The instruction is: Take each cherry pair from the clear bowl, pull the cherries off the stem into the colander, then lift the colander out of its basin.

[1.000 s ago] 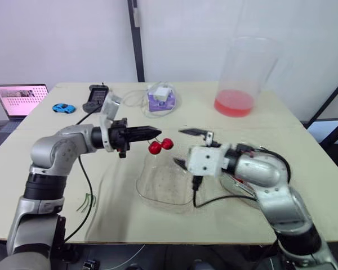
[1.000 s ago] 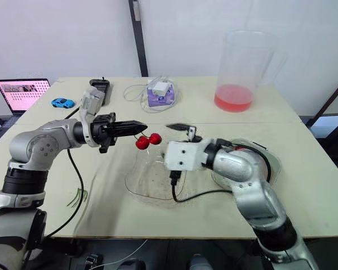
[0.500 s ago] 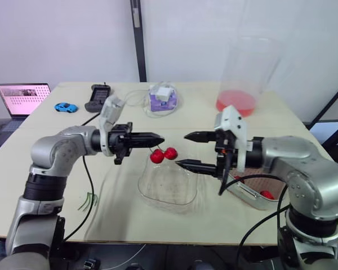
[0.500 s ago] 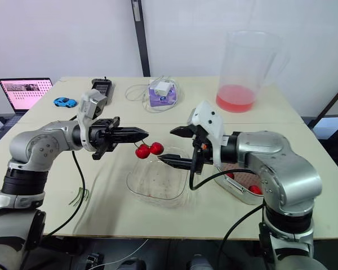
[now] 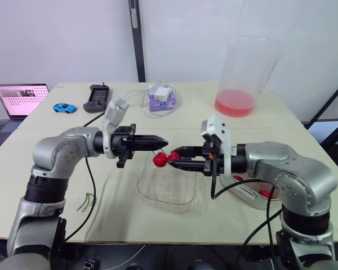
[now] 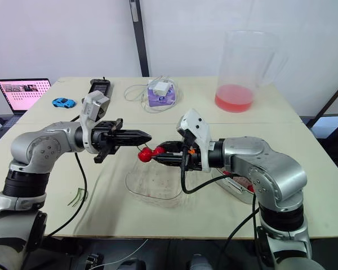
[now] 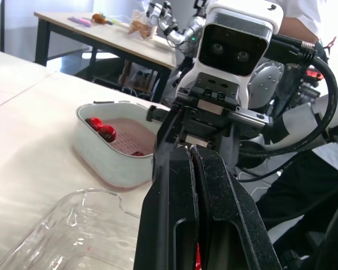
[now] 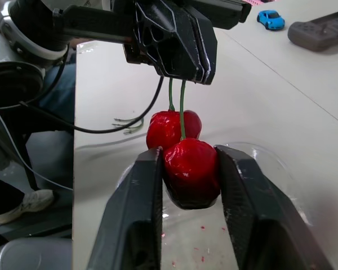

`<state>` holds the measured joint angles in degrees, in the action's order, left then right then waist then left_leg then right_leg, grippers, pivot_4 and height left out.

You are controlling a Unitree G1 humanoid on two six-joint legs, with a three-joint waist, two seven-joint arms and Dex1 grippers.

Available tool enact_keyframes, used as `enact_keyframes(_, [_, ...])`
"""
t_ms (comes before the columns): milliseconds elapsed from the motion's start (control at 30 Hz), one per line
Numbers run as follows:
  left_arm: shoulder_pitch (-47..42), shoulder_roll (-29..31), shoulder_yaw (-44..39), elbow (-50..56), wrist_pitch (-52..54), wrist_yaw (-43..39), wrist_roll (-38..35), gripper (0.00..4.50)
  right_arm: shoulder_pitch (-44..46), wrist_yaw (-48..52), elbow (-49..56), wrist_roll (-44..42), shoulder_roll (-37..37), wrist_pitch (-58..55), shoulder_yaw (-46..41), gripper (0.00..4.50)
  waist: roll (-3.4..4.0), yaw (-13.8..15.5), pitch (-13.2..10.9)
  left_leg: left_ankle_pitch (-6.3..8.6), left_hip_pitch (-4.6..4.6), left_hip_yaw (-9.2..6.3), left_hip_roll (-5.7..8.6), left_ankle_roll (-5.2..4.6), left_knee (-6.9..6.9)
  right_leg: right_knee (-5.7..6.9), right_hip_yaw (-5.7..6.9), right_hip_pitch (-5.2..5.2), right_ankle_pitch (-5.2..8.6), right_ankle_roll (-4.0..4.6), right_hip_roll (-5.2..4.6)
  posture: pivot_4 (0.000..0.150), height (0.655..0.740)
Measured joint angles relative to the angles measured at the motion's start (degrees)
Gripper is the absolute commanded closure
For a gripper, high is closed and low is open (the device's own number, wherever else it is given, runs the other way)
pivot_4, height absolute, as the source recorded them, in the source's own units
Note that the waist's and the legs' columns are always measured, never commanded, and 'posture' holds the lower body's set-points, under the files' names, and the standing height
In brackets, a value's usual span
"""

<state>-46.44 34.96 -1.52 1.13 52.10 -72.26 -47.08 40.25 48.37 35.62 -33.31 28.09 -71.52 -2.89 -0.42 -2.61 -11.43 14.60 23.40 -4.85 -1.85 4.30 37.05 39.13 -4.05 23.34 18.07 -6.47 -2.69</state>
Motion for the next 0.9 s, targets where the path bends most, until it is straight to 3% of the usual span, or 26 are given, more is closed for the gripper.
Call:
enact_keyframes(433, [0.0,-0.4,0.0,0.0,-0.4,0.3,-0.7,4.50,-0.2,-3.6,-2.2,-4.2,2.8,2.4,2.4,2.76,0.00,0.0,0.0,0.00,0.00,0.00,0.00,0.00,0.00,-0.01,0.00,0.00,0.00,0.00,0.00,0.150,0.7332])
enact_keyframes(500, [0.0,-0.4,0.0,0.0,-0.4,0.3,-0.7,4.50,-0.2,-4.1,-2.4,-4.5,3.0,2.7,2.5,3.25,0.00,0.0,0.0,0.00,0.01,0.00,0.00,0.00,0.00,-0.02,0.00,0.00,0.00,0.00,0.00,0.150,0.7332])
enact_keyframes(900, [0.3,-0.4,0.0,0.0,-1.5,0.1,-0.6,4.50,-0.2,-6.7,-2.8,-9.5,4.7,3.0,1.9,3.25,0.00,0.0,0.0,0.00,0.00,0.00,0.00,0.00,-0.01,-0.02,0.00,0.00,0.00,0.00,0.00,0.150,0.7332])
